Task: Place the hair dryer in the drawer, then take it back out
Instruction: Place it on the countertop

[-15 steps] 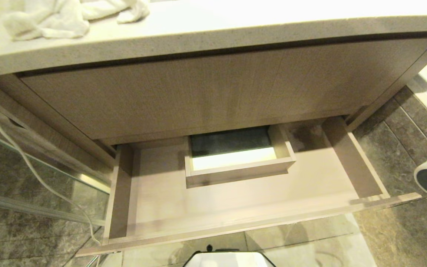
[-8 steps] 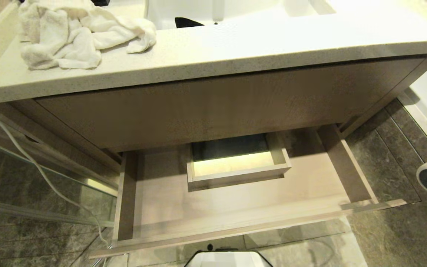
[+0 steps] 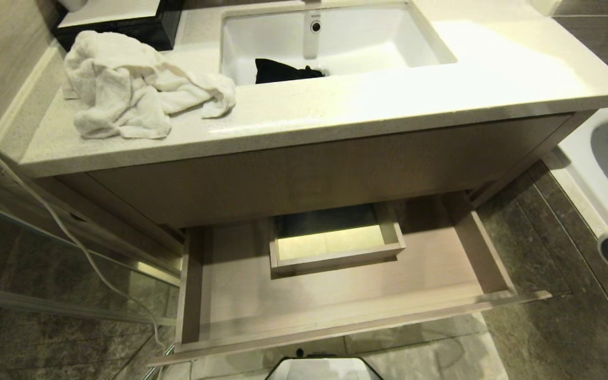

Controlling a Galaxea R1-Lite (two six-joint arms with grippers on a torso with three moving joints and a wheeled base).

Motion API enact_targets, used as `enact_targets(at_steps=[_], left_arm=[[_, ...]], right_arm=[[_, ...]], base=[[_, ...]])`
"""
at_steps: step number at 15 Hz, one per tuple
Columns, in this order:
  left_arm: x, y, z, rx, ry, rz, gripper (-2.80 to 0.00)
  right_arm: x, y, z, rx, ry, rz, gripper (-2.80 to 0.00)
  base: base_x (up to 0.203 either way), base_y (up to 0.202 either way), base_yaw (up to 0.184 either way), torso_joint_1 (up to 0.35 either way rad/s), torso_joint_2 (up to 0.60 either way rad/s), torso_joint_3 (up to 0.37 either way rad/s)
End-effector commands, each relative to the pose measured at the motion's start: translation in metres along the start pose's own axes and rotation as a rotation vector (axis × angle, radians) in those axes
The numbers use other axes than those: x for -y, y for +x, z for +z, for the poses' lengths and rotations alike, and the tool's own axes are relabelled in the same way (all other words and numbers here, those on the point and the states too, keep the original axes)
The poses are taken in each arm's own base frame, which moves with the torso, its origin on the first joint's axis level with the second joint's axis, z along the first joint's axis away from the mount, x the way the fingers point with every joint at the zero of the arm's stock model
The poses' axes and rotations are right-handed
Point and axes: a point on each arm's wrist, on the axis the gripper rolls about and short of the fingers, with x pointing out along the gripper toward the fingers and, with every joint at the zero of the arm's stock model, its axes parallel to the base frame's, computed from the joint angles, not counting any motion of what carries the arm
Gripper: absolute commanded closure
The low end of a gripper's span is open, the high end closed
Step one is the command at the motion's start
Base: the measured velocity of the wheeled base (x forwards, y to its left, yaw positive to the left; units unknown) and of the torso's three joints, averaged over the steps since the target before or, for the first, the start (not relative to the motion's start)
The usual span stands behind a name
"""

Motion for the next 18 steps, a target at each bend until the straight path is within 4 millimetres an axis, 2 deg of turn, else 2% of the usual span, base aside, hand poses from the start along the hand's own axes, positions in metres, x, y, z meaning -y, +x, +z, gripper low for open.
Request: enact_targets(at_steps=[1, 5, 18], left_arm=[[0.0, 0.0, 0.0, 0.0, 0.0, 0.0, 0.0], [0.0, 0.0, 0.0, 0.0, 0.0, 0.0, 0.0], [0.0, 0.0, 0.0, -0.001, 0.0, 0.0, 0.0]], right_arm=[[0.001, 0.001, 0.0, 0.007, -0.004, -0.004, 0.0], [0.003, 0.001, 0.002, 0.014, -0.004, -0.017, 0.0], [0.004, -0.013, 0.009, 0.062, -0.015, -0.047, 0.0]], base=[[0.0, 0.0, 0.0, 0.339, -0.62, -0.268], [0.0, 0.0, 0.0, 0.183, -0.34, -0.156], [0.0, 0.0, 0.0, 0.0, 0.0, 0.0]])
